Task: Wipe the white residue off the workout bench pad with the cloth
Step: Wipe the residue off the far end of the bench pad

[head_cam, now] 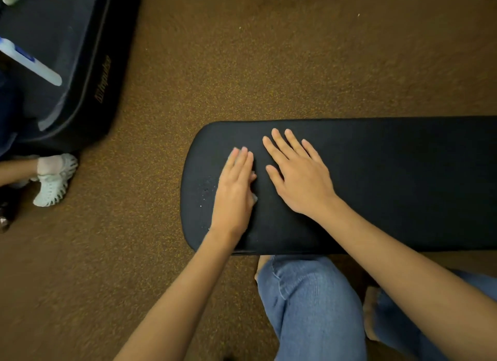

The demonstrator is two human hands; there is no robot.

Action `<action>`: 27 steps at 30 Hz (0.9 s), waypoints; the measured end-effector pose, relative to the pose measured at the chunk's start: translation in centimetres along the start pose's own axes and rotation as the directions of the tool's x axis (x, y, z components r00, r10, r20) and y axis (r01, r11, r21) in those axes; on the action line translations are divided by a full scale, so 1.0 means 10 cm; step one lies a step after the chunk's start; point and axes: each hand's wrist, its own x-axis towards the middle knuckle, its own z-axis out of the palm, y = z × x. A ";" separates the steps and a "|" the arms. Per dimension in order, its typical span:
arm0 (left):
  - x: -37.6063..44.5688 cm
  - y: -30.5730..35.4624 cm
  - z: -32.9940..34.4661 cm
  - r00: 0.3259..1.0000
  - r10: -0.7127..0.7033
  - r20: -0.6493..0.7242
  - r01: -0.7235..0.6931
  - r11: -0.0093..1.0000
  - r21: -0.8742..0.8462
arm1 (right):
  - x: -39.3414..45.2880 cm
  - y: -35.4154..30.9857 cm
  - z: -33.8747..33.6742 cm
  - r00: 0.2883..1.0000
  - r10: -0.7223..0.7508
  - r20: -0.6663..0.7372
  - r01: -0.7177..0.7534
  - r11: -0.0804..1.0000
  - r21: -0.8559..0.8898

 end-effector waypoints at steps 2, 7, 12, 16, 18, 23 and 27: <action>0.32 -0.14 -0.02 0.999 -0.030 -0.009 0.031 0.999 0.027 | -0.01 0.00 0.00 1.000 0.004 0.000 -0.004 1.000 0.006; 0.52 -0.20 -0.10 0.978 -0.192 -0.087 0.187 0.981 -0.059 | -0.01 -0.01 -0.03 1.000 0.001 0.012 -0.001 1.000 0.017; -0.36 0.11 -0.14 0.992 -0.123 -0.030 0.117 0.982 -0.148 | -0.03 0.01 -0.01 1.000 -0.003 0.006 0.003 1.000 0.028; -0.05 -0.18 -0.17 0.997 -0.079 -0.014 0.079 0.996 -0.037 | -0.03 0.02 -0.01 1.000 -0.007 0.009 0.007 1.000 0.029; 0.32 -0.37 -0.18 0.992 -0.112 -0.054 0.113 0.993 0.019 | -0.03 0.04 0.00 1.000 -0.014 0.006 0.014 0.999 0.038; 0.38 -0.38 -0.17 0.961 -0.241 -0.133 0.236 0.970 -0.048 | -0.03 0.02 0.01 1.000 -0.007 -0.001 0.007 0.999 0.042; -0.61 0.11 -0.17 0.972 -0.217 -0.094 0.201 0.967 -0.154 | -0.03 0.02 0.02 1.000 0.001 -0.009 -0.001 0.999 0.044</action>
